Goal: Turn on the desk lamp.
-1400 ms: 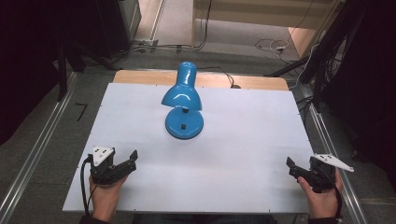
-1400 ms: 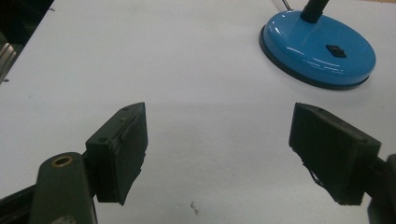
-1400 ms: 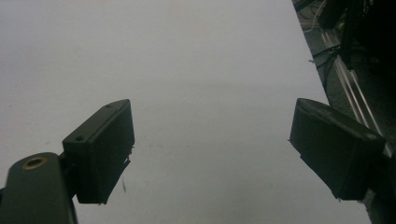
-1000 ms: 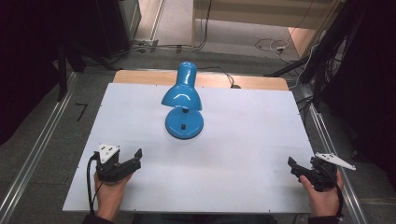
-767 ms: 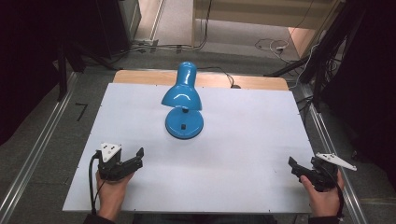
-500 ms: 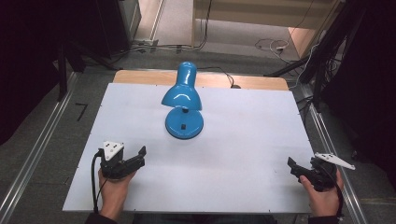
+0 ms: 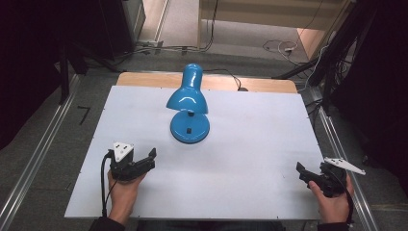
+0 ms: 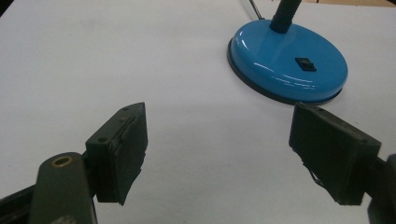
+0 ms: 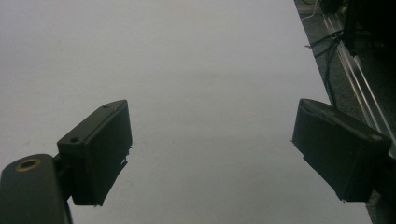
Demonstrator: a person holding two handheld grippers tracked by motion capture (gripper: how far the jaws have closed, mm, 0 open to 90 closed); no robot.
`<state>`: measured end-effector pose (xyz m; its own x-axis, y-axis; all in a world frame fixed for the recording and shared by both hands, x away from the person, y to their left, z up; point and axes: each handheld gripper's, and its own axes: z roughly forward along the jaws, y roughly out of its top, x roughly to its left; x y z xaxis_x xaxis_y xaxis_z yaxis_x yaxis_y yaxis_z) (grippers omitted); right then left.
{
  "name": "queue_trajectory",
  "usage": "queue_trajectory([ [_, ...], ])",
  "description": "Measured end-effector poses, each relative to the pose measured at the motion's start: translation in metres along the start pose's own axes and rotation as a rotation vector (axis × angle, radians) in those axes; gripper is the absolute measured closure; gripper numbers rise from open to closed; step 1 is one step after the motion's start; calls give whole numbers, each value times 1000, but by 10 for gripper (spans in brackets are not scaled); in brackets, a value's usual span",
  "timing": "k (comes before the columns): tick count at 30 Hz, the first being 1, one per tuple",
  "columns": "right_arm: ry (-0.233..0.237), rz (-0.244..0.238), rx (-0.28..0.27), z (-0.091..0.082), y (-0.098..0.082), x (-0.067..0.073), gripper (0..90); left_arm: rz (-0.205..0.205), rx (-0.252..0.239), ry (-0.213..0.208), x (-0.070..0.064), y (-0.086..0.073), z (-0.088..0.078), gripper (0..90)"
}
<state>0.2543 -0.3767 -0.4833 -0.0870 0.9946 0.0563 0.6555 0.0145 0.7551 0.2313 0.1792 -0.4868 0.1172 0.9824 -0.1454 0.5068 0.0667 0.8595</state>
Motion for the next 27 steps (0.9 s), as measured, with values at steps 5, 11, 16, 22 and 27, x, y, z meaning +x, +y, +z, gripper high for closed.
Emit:
queue_trajectory([
  [5, -2, 3, 1, 0, 0, 1, 107, -4, -1, -5, -1, 2, 2, 199],
  [11, 2, 0, 0, 0, 0, 1, 106, 3, 2, -9, -3, 3, 5, 199],
  [16, 4, 5, 2, 0, 0, 0, 107, 5, 3, -13, -7, 4, 10, 199],
  [22, 6, 0, 7, 1, 0, 1, 107, 7, 7, -18, -10, 6, 13, 200],
  [27, 10, 2, 3, 1, 0, 0, 106, 8, 14, -26, -12, 6, 17, 201],
])
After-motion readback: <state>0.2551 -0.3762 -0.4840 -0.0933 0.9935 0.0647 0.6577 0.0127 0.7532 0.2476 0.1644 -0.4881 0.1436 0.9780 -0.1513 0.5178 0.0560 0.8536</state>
